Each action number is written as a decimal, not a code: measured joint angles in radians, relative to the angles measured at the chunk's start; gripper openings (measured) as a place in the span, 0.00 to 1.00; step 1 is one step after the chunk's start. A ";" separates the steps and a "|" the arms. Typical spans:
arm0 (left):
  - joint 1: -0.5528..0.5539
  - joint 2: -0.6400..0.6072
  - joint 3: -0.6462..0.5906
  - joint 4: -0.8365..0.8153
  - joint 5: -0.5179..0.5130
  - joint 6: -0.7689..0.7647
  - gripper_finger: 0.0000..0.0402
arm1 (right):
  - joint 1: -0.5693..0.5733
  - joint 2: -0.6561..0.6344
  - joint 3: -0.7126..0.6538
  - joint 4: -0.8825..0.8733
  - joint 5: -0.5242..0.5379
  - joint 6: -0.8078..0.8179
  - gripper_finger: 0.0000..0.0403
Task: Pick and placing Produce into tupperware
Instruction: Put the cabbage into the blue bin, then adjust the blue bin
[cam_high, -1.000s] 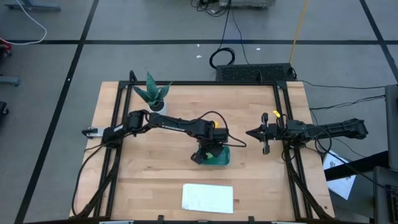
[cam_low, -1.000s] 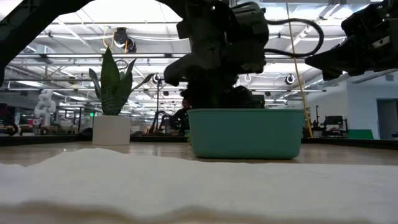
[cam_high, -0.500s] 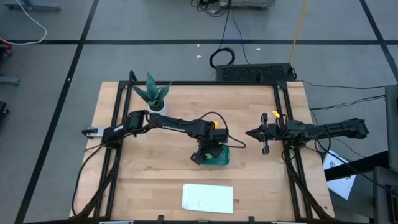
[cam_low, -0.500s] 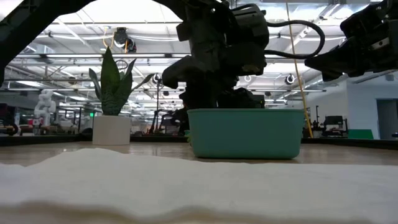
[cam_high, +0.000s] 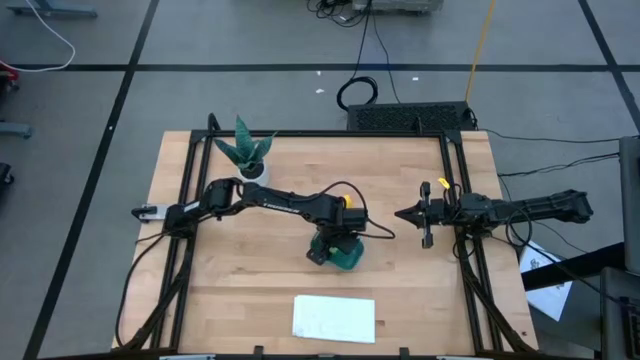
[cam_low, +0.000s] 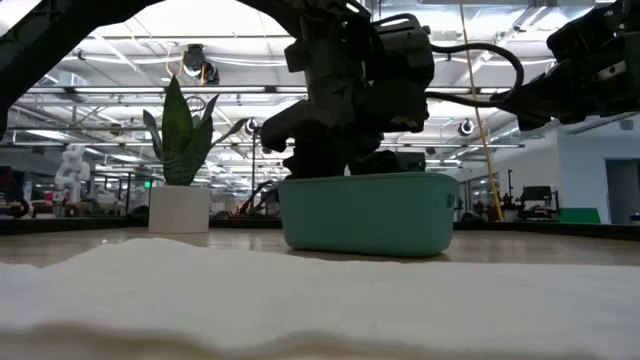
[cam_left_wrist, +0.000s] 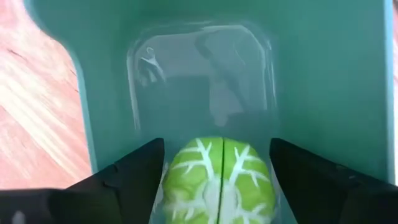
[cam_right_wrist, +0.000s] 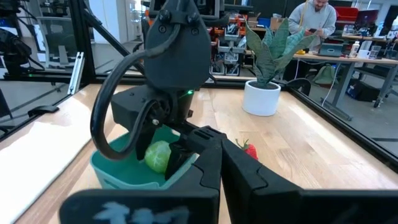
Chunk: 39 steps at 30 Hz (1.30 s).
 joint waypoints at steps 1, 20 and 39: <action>0.000 0.000 0.000 0.000 0.000 0.000 0.75 | 0.000 0.000 0.000 0.000 0.000 0.000 0.00; -0.008 -0.002 0.000 0.017 -0.058 0.016 0.75 | 0.000 0.000 0.000 0.000 0.000 0.000 0.00; -0.015 -0.014 0.183 -0.115 -0.137 0.017 0.75 | 0.000 0.000 0.000 0.000 0.000 0.000 0.00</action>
